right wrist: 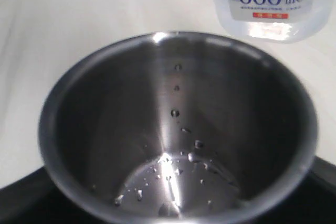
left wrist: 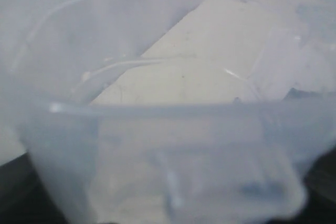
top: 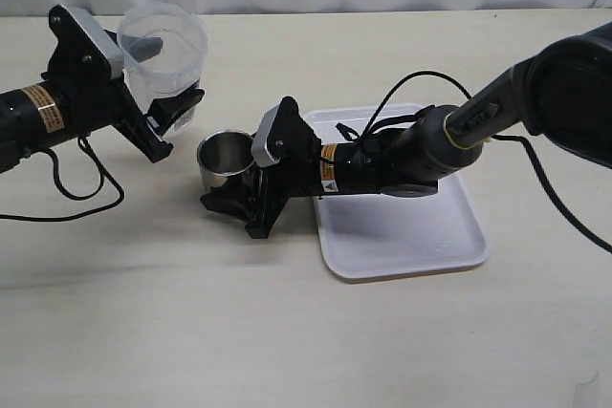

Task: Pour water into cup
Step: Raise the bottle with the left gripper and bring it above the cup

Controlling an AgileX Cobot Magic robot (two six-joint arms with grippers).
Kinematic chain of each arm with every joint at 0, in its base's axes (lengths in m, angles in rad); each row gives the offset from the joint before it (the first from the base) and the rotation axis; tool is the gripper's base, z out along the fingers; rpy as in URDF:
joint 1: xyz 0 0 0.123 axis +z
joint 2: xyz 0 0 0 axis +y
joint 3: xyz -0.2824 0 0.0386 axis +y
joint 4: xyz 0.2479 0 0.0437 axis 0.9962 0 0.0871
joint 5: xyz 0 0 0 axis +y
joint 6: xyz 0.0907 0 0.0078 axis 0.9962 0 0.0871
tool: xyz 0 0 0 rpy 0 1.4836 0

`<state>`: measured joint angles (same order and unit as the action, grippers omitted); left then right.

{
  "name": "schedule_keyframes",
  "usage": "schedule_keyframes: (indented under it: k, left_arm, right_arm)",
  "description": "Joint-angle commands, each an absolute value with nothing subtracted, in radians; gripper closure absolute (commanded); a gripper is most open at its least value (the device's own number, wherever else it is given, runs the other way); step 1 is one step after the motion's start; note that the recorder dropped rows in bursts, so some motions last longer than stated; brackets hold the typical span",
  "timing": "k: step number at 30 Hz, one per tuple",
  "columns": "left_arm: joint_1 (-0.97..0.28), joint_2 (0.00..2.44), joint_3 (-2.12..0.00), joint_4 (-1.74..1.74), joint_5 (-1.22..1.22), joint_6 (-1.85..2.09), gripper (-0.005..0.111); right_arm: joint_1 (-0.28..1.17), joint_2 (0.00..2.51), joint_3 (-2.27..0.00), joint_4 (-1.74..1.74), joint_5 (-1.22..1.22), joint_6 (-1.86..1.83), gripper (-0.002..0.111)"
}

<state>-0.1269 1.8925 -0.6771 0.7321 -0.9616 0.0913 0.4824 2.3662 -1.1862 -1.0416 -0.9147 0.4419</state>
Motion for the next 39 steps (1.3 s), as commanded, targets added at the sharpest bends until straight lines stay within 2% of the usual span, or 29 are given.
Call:
schedule_keyframes:
  k: [1,39]
  left_arm:
    - [-0.146,1.89,-0.694,0.722,-0.965,0.169,0.107]
    - [-0.166,1.968,-0.751,0.721,-0.958,0.595,0.107]
  right_arm:
    - [0.477,2.364,-1.186,-1.059,-0.887,0.437,0.104]
    - [0.477,2.364,-1.186,-1.059,-0.887,0.437,0.104]
